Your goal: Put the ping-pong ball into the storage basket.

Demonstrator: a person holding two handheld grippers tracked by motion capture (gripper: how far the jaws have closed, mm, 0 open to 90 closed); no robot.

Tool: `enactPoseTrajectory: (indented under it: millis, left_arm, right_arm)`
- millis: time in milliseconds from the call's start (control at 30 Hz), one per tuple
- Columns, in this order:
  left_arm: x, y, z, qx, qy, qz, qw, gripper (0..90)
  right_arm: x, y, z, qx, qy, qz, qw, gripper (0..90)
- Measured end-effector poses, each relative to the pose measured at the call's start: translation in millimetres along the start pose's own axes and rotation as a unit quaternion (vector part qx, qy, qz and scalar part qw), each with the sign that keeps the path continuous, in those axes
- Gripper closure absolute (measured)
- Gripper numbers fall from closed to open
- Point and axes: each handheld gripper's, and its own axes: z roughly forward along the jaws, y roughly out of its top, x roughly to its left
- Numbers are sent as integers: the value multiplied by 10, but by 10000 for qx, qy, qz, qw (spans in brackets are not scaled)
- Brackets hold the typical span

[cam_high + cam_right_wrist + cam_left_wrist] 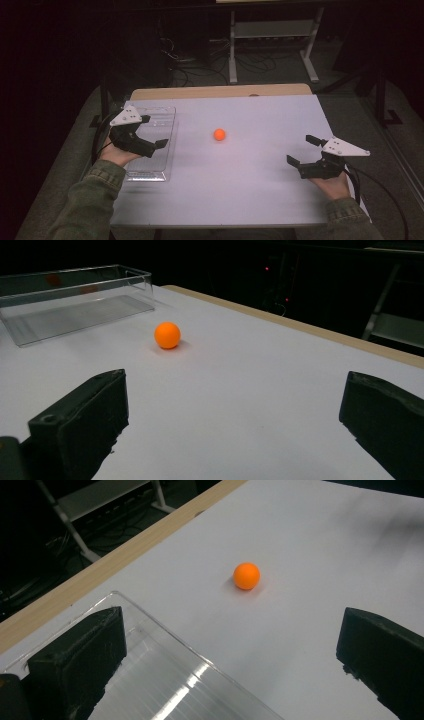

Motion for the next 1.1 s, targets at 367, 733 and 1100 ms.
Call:
enactPoseTrajectory:
  millis: [367,733,1100]
  left_arm:
    - [73,61,140,182,-107,50,9998,0]
    - [128,216,230,257,-199,150,9994,0]
    - [141,320,353,372,-315,249,9985,0]
  right_arm:
    - [7,0,0,6,51,-55,10000,0]
    - [8,-8,-6,25,65,-56,10000,0]
    - [10,-16,-2,32,108,-52,9999,0]
